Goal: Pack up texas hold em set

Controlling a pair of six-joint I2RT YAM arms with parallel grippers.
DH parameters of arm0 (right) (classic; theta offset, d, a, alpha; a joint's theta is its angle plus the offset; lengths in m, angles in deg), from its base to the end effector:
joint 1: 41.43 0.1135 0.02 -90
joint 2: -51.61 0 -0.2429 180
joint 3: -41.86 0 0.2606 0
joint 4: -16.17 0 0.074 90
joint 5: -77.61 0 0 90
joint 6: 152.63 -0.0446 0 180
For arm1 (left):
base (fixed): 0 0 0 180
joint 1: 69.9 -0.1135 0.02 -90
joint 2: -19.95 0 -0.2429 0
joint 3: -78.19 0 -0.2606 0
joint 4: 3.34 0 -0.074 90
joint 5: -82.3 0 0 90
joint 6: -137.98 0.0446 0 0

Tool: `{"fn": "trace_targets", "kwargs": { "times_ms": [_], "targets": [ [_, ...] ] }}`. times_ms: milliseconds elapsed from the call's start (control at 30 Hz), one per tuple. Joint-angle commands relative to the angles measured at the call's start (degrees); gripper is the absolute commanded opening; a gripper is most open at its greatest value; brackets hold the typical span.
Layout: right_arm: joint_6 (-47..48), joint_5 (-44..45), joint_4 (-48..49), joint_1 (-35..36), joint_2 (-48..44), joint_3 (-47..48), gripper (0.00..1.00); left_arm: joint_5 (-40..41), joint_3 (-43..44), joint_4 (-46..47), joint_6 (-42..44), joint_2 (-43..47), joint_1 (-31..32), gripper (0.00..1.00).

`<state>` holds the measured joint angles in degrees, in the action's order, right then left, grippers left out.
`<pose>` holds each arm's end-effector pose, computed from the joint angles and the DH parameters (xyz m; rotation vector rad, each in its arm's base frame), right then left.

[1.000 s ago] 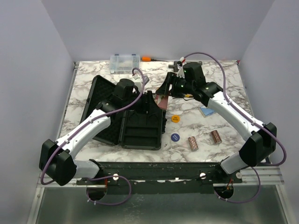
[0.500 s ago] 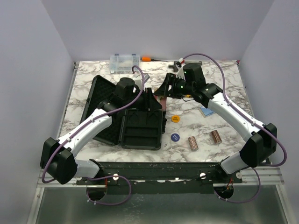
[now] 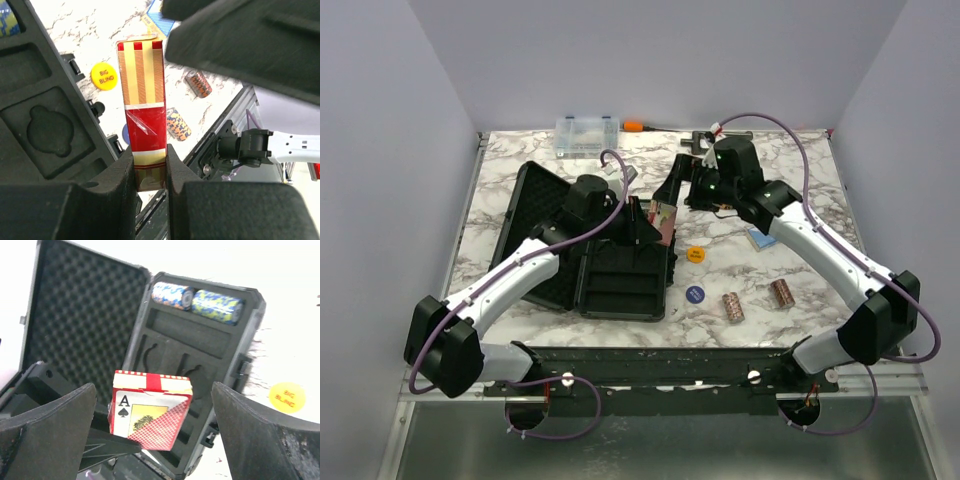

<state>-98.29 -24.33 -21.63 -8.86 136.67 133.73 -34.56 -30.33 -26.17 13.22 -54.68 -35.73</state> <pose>0.2973 0.2009 0.3258 -0.0720 2.2398 0.9037 0.2519 -0.1953 0.2835 0.3134 2.1762 -1.1974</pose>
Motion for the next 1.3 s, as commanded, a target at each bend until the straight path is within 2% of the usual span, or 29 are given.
{"fn": "trace_targets", "kwargs": {
  "times_ms": [0,100,367,1067,1267],
  "targets": [
    [1.3,15.1,-5.7,0.2,-3.4,0.6,1.0,2.6,-3.1,1.5,-1.0,2.1,0.3,0.0],
    [1.7,18.0,-6.4,0.3,-4.0,-0.6,1.0,4.6,-5.0,1.5,-1.1,2.1,0.3,0.0],
    [1.3,16.2,-5.6,0.3,-4.3,-4.0,1.0,7.0,-7.8,1.9,-2.1,0.7,0.3,0.0],
    [1.0,15.8,-4.5,0.3,-3.8,-6.8,1.0,6.2,-10.5,5.5,-6.2,-7.7,0.5,0.0],
    [1.0,15.4,-4.0,0.3,-3.5,-7.2,1.0,6.8,-10.8,5.5,-6.2,-8.7,0.5,0.2]
  ]
}}
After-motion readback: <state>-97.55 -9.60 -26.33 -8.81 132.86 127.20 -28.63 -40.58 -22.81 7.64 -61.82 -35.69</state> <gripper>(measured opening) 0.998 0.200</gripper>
